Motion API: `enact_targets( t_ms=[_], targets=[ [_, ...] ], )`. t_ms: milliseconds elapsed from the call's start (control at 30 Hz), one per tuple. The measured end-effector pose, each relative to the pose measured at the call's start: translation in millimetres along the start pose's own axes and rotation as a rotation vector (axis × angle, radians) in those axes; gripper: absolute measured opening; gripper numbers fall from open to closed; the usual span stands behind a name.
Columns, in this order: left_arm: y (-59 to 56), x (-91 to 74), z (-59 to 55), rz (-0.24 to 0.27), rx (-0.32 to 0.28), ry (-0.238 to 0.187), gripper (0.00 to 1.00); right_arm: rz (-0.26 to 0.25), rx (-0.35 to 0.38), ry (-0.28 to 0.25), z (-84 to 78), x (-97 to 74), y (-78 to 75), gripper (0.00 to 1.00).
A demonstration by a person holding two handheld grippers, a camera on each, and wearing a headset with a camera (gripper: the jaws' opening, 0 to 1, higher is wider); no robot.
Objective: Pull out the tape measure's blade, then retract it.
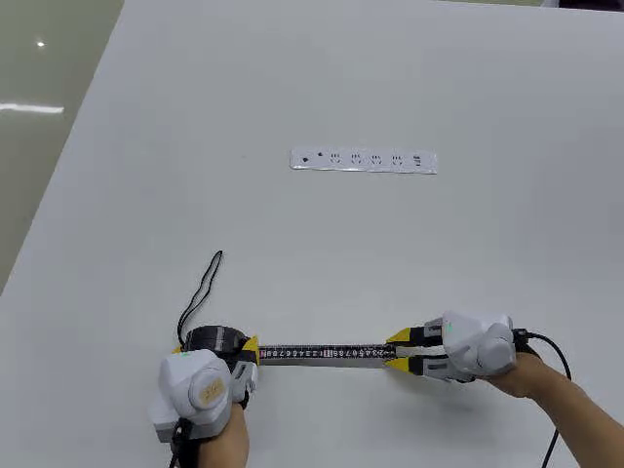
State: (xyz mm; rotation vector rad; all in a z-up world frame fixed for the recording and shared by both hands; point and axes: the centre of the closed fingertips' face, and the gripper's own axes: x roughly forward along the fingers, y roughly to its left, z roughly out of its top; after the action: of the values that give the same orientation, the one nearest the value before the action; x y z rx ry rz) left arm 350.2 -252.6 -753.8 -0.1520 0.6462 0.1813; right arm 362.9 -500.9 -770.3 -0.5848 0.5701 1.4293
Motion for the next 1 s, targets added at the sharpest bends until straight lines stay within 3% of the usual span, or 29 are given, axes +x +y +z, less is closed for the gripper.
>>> enact_targets(
  t_ms=[1000],
  targets=[
    [0.1,-0.5,0.6,0.005,0.006,0.000,0.61,0.015,-0.004,-0.017,14.3,14.1,2.3,0.13]
  ],
)
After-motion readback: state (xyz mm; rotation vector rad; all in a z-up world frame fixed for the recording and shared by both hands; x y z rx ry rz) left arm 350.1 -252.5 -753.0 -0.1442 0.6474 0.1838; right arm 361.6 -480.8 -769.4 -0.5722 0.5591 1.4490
